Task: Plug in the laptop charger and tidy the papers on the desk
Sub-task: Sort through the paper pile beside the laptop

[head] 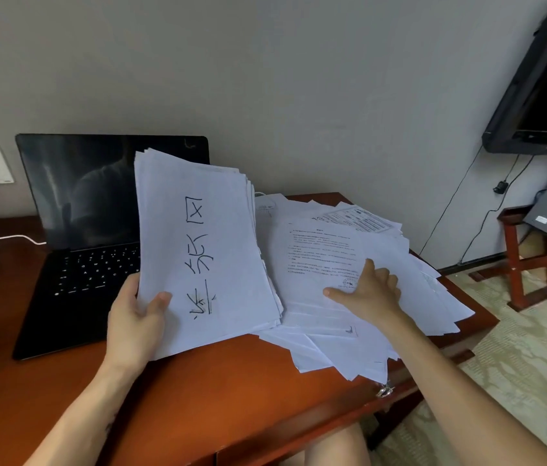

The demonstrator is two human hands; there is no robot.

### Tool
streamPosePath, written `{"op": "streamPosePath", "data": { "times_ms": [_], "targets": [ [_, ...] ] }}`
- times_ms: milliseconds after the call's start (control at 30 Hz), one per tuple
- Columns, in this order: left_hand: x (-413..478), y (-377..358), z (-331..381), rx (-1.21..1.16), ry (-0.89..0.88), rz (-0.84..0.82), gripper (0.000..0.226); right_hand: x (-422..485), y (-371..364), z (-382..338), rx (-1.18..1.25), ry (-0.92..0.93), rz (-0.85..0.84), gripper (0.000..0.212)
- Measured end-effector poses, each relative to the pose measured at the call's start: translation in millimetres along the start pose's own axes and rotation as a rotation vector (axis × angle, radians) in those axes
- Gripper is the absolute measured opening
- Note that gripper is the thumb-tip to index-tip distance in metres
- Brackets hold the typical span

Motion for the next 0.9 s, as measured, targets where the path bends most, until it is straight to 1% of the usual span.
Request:
{"op": "streamPosePath", "data": {
  "times_ms": [67, 133, 200, 267, 300, 367, 433, 500, 567, 667, 700, 767, 833, 867, 900],
  "targets": [
    [1.7, 5.4, -1.3, 0.009, -0.009, 0.013, 0.041, -4.8, -6.5, -7.7, -0.082, 0.068, -0.004, 0.102],
    [4.3, 9.4, -3.6, 0.024, -0.008, 0.026, 0.038, -18.4, -17.3, -24.8, -0.102, 0.25, -0.032, 0.102],
    [6.3, 14.2, -7.5, 0.033, 0.003, 0.046, 0.033, -35.5, -32.0, -38.5, -0.117, 0.408, -0.115, 0.104],
    [7.2, 17.5, -9.1, 0.042, 0.011, 0.056, 0.032, -42.3, -42.9, -41.0, -0.148, 0.447, -0.188, 0.107],
    [7.3, 18.2, -9.1, 0.048, 0.013, 0.055, 0.034, -42.0, -43.7, -40.7, -0.17, 0.446, -0.187, 0.108],
    [7.5, 19.0, -10.4, 0.054, 0.021, 0.055, 0.036, -39.3, -39.6, -43.1, -0.222, 0.457, -0.136, 0.107],
    [7.7, 20.0, -12.8, 0.054, 0.034, 0.057, 0.03, -39.8, -32.5, -48.6, -0.259, 0.491, -0.074, 0.1],
    [8.7, 22.1, -15.0, 0.05, 0.044, 0.066, 0.03, -44.7, -25.7, -54.7, -0.276, 0.572, 0.024, 0.084],
    [9.1, 24.0, -16.0, 0.044, 0.052, 0.073, 0.029, -55.6, -18.3, -61.3, -0.288, 0.683, 0.163, 0.069],
    [8.5, 24.6, -16.1, 0.029, 0.058, 0.076, 0.03, -67.6, -9.0, -62.1, -0.238, 0.78, 0.323, 0.051],
    [8.5, 24.4, -16.3, 0.025, 0.062, 0.075, 0.03, -70.0, -5.8, -61.5, -0.23, 0.793, 0.376, 0.052],
    [8.4, 23.9, -16.2, 0.019, 0.069, 0.073, 0.029, -72.6, 0.5, -61.6, -0.25, 0.771, 0.404, 0.07],
    [8.1, 23.0, -15.9, 0.009, 0.074, 0.071, 0.029, -71.1, 2.2, -63.0, -0.29, 0.762, 0.371, 0.089],
    [7.5, 22.2, -15.2, 0.001, 0.079, 0.067, 0.03, -70.5, 2.4, -63.6, -0.285, 0.774, 0.345, 0.092],
    [6.8, 20.9, -14.6, -0.011, 0.083, 0.063, 0.031, -67.8, 0.3, -62.2, -0.259, 0.769, 0.291, 0.09]
  ]
}}
Point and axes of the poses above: each hand's wrist, its own x-axis towards the middle knuckle, its own y-axis out of the back of the hand, z = x × y, the point moved 10 cm from there along x, towards the middle knuckle, and after that the axes turned 14 degrees about -y, right-handed, at the moved point
